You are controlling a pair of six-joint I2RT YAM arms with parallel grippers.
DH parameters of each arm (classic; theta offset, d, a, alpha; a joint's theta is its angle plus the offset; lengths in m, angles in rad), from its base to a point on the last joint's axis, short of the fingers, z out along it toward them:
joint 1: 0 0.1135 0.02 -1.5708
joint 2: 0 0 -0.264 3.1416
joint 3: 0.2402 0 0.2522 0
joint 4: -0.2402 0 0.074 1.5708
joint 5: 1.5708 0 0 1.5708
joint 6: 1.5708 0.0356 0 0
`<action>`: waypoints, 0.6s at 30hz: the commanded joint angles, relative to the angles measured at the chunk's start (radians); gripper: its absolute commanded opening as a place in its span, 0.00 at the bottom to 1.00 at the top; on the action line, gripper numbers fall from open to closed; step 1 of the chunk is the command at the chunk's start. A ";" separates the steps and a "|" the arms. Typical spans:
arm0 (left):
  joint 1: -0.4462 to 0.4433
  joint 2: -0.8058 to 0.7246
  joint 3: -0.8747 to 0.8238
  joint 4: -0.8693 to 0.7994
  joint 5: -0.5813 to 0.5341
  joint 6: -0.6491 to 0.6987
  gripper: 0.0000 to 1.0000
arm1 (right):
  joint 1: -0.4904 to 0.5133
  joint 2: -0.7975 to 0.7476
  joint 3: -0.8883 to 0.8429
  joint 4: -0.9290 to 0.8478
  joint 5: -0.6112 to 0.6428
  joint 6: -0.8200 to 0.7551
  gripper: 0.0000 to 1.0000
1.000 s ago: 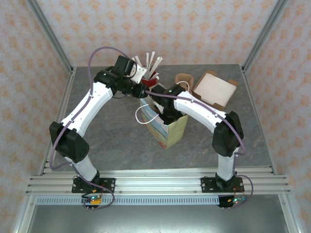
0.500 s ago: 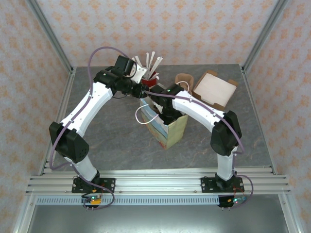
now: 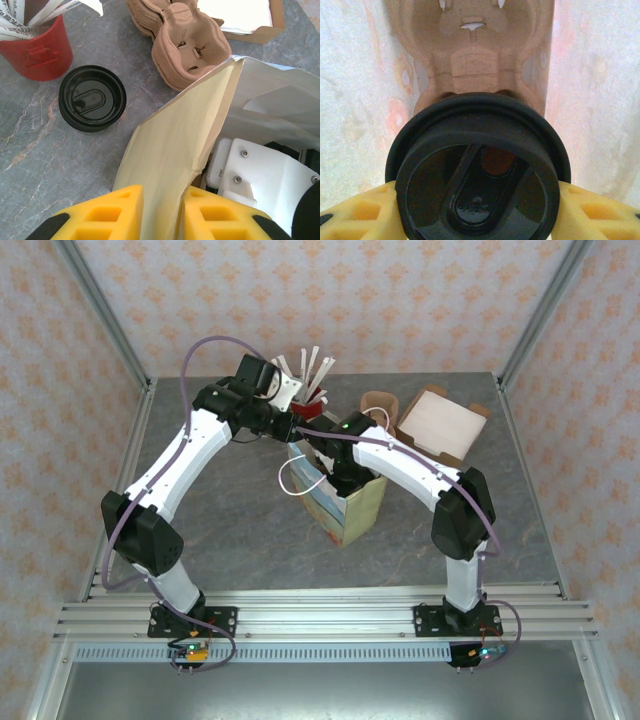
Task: Pack the takeout coffee
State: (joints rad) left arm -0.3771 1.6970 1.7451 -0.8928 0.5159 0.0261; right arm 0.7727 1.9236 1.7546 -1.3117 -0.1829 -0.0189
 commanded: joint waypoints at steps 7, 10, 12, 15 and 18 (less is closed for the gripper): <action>0.007 -0.040 -0.012 0.009 -0.013 -0.004 0.25 | 0.001 0.077 -0.033 -0.046 0.097 -0.014 0.45; 0.008 -0.042 -0.012 0.010 -0.014 -0.003 0.25 | 0.000 0.077 -0.029 -0.045 0.097 -0.015 0.46; 0.007 -0.042 -0.012 0.008 -0.014 -0.003 0.25 | 0.000 0.077 -0.027 -0.045 0.098 -0.016 0.45; 0.007 -0.044 -0.012 0.008 -0.014 -0.003 0.25 | 0.000 0.081 -0.024 -0.047 0.097 -0.016 0.46; 0.007 -0.044 -0.012 0.008 -0.014 -0.002 0.25 | 0.000 0.077 -0.021 -0.049 0.099 -0.016 0.48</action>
State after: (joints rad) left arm -0.3771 1.6970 1.7451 -0.8928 0.5159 0.0265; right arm 0.7734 1.9289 1.7638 -1.3193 -0.1829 -0.0193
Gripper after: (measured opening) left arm 0.254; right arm 0.601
